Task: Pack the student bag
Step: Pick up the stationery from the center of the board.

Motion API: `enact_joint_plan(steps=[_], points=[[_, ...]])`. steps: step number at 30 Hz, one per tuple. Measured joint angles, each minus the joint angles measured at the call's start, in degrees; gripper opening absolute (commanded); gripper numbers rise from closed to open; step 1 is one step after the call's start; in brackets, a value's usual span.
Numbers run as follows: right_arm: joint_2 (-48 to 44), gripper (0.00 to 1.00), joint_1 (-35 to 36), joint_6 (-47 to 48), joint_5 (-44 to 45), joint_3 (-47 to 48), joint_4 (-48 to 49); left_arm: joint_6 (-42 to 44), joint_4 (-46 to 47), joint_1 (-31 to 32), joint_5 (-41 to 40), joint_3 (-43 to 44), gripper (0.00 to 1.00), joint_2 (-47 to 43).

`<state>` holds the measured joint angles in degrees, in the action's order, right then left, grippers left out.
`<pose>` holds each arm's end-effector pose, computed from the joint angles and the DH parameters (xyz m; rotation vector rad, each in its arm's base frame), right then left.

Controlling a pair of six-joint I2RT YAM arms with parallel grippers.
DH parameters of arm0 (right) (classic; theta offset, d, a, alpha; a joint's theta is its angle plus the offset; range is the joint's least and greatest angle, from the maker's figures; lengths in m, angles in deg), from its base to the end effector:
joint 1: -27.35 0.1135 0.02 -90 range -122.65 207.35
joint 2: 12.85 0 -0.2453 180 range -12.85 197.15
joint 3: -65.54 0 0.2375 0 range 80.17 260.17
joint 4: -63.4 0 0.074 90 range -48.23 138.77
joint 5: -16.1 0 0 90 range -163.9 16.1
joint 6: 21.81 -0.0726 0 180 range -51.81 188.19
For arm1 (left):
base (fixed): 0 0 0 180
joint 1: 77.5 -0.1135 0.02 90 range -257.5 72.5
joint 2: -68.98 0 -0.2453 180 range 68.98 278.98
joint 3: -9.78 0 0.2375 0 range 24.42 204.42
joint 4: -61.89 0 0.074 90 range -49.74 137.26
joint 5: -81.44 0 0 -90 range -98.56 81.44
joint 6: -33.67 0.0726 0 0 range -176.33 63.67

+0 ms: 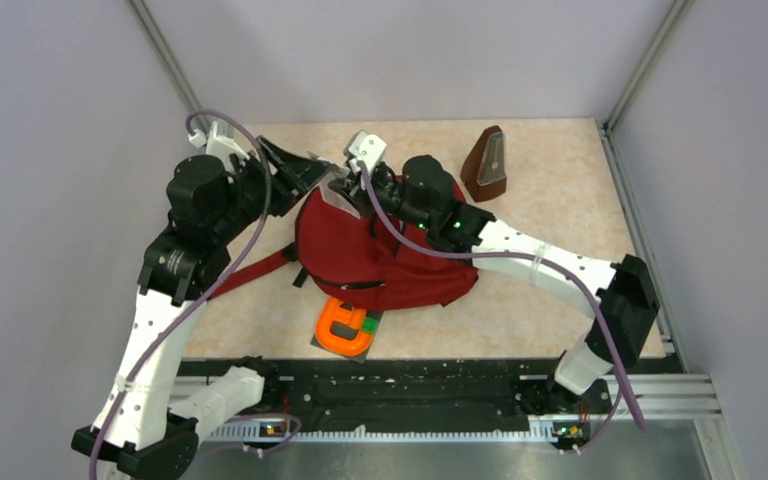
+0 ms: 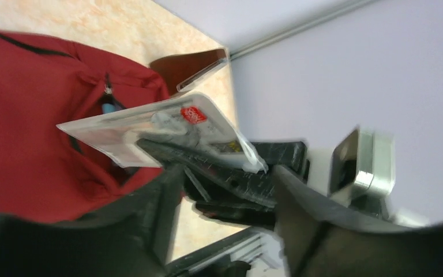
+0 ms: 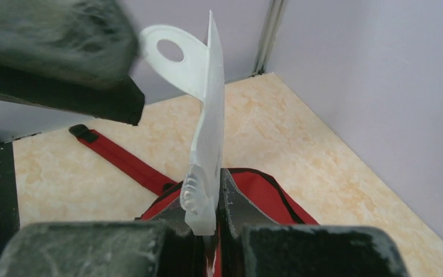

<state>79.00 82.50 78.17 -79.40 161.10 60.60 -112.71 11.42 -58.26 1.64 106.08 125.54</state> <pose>0.2292 0.3414 0.3764 -0.9243 1.3026 0.6933 0.1944 -0.0815 0.4429 -0.4690 1.8343 -1.0919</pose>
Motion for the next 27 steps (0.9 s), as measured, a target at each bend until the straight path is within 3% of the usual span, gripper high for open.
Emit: enact_joint_plan(steps=[5,13,20,23,24,26,27], points=[[-2.14,0.0,-4.72,-7.74,-4.83,0.94,-4.9,8.61,4.59,0.0,4.61,-2.86,0.94,-4.81],[-2.21,0.0,-20.74,-26.8,-36.17,13.75,-15.87,10.64,13.0,0.0,20.0,-9.84,0.96,-7.65],[-2.86,0.0,-20.39,-39.78,-51.54,10.67,-13.49,6.8,19.54,0.37,28.72,-16.0,0.95,-4.39],[-2.99,0.0,-20.39,-43.95,-54.36,9.09,-12.07,6.47,20.57,0.98,30.4,-16.22,0.83,-3.69],[-2.99,0.0,-20.39,-44.81,-54.93,9.05,-11.87,6.19,21.29,1.33,30.99,-16.22,0.75,-3.54],[-3.04,0.0,-20.39,-46.42,-56.13,9.07,-10.8,5.66,22.84,2.29,31.8,-16.22,0.47,-3.28],[-3.08,0.0,-20.39,-47.28,-56.68,9.07,-10.38,5.2,23.39,2.71,32.17,-16.22,0.4,-3.08]])
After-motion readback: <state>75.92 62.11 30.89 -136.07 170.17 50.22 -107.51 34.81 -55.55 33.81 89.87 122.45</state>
